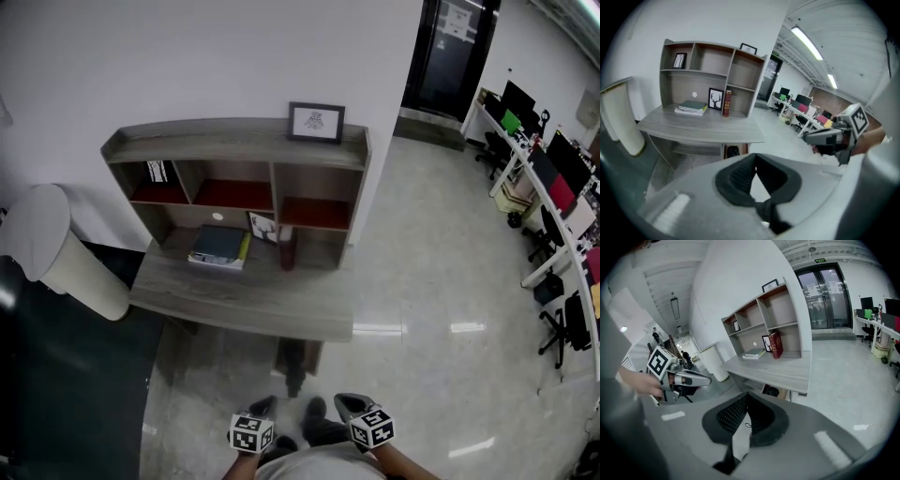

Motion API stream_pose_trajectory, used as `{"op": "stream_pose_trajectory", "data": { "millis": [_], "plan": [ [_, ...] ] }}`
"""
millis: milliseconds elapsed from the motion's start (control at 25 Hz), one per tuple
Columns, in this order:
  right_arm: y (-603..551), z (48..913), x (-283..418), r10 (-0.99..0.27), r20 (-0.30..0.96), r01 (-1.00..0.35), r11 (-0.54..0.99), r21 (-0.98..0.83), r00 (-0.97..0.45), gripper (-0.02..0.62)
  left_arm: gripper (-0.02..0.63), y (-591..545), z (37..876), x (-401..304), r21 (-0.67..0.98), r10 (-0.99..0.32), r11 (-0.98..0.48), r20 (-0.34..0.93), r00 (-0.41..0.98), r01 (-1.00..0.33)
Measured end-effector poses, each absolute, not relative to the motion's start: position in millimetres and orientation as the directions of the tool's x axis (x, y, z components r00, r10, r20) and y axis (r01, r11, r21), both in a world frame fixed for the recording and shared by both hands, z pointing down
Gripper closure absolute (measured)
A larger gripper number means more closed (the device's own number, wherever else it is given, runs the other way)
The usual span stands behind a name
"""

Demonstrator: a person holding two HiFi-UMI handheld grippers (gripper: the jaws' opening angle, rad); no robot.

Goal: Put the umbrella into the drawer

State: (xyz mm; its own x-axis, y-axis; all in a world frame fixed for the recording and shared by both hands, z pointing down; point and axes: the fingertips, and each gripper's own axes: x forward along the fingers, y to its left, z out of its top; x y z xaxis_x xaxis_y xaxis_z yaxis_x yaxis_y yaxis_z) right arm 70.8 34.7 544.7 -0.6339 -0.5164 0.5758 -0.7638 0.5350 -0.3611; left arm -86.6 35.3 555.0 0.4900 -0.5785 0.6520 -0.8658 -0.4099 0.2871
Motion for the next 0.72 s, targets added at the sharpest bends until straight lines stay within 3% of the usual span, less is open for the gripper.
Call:
{"op": "stream_pose_trajectory", "data": {
  "millis": [320, 720],
  "plan": [
    [96, 508, 52, -0.576, 0.532, -0.777, 0.544, -0.318, -0.621, 0.591, 0.603, 102, 521, -99, 0.367, -0.584, -0.460, 0.561, 0.587, -0.808],
    [147, 470, 63, -0.669, 0.466, -0.813, 0.519, -0.265, -0.579, 0.589, 0.603, 145, 488, -111, 0.331, -0.614, -0.540, 0.473, 0.631, -0.774]
  ]
}}
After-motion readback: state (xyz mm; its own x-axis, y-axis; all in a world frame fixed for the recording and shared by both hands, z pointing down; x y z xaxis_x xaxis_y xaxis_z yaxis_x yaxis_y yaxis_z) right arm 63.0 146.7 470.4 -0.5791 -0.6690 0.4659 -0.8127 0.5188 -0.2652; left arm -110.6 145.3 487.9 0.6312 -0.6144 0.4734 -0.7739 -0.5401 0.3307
